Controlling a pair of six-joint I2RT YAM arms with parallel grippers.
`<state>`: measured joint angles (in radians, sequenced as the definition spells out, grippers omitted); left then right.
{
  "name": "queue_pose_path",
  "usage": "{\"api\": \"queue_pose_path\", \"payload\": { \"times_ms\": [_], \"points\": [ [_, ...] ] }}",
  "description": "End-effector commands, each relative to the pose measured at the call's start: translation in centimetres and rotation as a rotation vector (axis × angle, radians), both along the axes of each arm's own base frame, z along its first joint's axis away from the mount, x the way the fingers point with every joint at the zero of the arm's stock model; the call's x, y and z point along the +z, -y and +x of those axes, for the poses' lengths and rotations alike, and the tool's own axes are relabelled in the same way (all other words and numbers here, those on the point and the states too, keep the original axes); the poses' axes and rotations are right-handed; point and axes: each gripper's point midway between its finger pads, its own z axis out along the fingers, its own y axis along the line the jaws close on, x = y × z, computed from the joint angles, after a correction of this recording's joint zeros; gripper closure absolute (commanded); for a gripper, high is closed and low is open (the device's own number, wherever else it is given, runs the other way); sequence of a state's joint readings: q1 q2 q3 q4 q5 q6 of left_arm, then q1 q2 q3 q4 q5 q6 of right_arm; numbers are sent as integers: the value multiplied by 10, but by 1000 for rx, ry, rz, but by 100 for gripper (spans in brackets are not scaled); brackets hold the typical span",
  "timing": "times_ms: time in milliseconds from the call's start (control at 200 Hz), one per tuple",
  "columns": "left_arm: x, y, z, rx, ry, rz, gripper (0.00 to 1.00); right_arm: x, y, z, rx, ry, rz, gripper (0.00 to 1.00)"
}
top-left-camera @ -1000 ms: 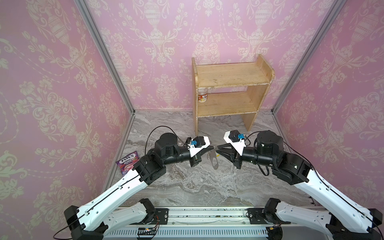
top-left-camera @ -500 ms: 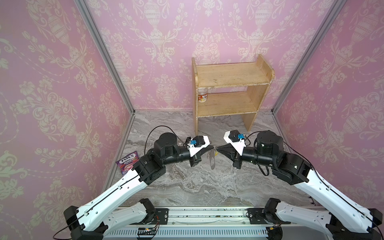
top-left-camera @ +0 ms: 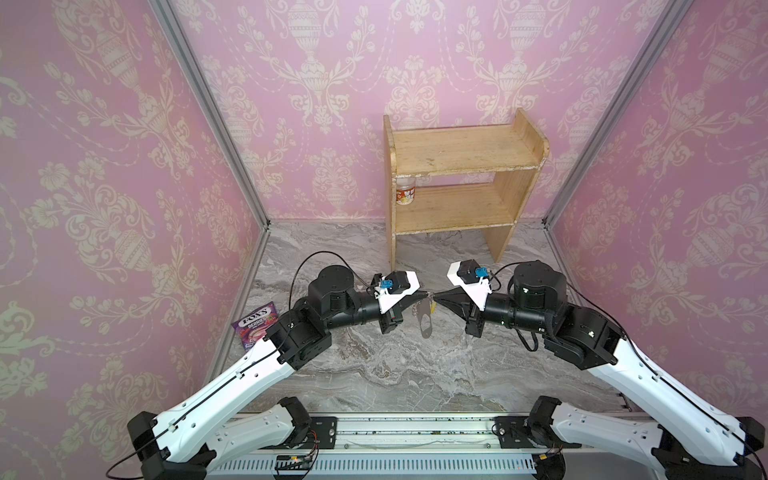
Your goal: Put the keys on the keyring
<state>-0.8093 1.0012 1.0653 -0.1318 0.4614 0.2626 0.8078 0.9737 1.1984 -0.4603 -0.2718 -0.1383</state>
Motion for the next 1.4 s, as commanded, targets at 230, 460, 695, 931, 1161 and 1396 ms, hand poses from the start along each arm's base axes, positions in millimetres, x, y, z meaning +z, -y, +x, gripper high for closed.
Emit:
{"api": "queue_pose_path", "payload": {
  "times_ms": [230, 460, 695, 931, 1161, 1396],
  "points": [
    [46, -2, -4, 3, 59, -164, 100, -22, -6, -3, 21, -44, -19, 100],
    [51, 1, -3, -7, 60, -228, 100, -17, -9, -6, 43, -40, 17, 100],
    [52, 8, -1, -37, 40, -288, 100, -13, -19, -10, 83, -44, 62, 100],
    [45, 13, -3, -72, 8, -311, 100, -14, -19, -9, 77, -44, 66, 100],
    [27, 7, -6, -58, -21, -327, 100, -27, -11, -9, 35, -71, 53, 91],
    [3, 0, -10, -45, -36, -335, 100, -43, 7, -12, -31, -95, 29, 70]
  ]
}}
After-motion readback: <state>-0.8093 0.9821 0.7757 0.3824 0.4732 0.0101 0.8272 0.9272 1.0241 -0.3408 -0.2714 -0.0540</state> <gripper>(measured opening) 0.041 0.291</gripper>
